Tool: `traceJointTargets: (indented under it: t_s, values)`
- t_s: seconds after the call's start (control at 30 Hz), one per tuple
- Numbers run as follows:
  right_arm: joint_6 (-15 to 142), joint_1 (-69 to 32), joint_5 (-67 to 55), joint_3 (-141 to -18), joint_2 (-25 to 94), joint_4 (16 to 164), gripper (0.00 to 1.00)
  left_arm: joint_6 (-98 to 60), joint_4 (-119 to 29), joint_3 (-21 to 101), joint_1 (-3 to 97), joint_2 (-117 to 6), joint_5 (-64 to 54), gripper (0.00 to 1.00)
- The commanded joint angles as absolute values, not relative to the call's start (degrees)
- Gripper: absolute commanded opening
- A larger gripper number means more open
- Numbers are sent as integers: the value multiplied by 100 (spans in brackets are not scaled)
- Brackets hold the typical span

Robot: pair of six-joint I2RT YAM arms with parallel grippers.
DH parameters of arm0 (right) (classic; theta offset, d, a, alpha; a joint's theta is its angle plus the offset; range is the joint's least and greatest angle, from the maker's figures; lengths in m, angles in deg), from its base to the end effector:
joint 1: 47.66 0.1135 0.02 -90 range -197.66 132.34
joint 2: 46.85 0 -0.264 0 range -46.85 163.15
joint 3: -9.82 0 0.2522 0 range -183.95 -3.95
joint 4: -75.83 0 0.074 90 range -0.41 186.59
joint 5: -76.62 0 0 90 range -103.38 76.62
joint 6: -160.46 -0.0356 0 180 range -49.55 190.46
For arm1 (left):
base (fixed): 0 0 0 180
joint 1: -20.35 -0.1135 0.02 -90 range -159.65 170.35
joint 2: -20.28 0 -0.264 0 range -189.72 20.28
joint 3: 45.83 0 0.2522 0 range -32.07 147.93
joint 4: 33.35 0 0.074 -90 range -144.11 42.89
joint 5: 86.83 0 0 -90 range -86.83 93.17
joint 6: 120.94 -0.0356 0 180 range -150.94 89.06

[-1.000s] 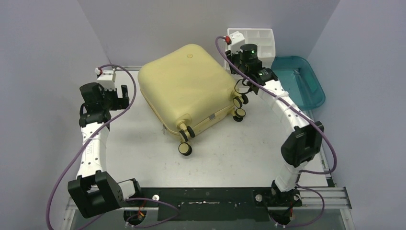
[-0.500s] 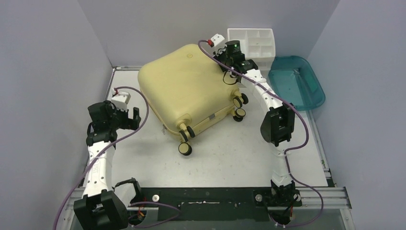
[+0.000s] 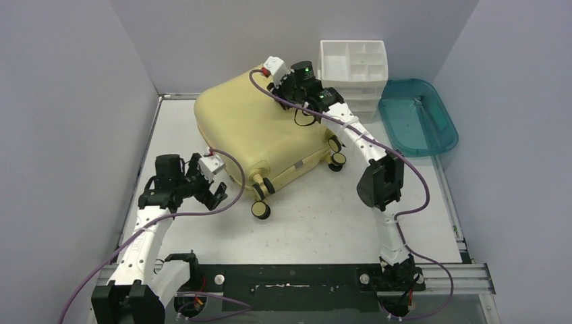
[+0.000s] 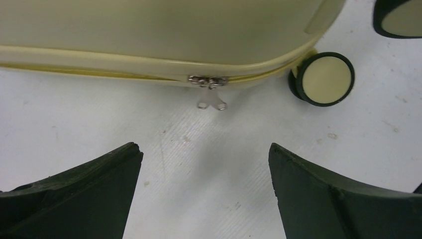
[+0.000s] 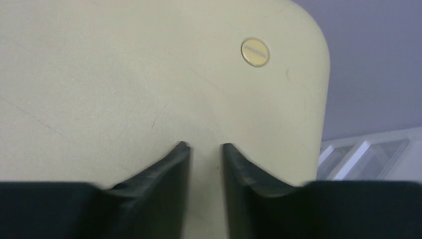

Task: Open, take out, and arrange the luggage
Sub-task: Adjust the luggage at the center of the board.

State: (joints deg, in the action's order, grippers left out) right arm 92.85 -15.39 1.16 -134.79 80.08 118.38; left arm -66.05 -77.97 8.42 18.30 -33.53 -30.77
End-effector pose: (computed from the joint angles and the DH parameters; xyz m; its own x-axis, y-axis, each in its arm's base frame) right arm 0.4326 0.2838 0.3555 -0.0586 -0.4731 -0.8791 -0.7914 0.5588 -0.2480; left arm 0.1911 -0.0130 0.2563 -0.3567 0.4647 -0.8105 0.7036 0.7043 0.0942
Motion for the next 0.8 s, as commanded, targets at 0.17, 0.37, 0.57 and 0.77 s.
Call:
traceJointTargets:
  t_s: [0.17, 0.37, 0.57, 0.77]
  values:
    - [8704, -2799, 1261, -9896, 4350, 11535, 77, -6737, -6858, 483, 2286, -3681, -3438, 97]
    - [9122, -3095, 1320, -7331, 2432, 11086, 88, -6573, -6580, 760, 2268, -4269, -3930, 94]
    - [9156, -3542, 1994, -6178, 1906, 11009, 89, -6412, -6199, 820, 2283, -4538, -3765, 86]
    - [9119, -3729, 2291, -5971, 1986, 10917, 89, -6225, -5889, 800, 2310, -4609, -3810, 65]
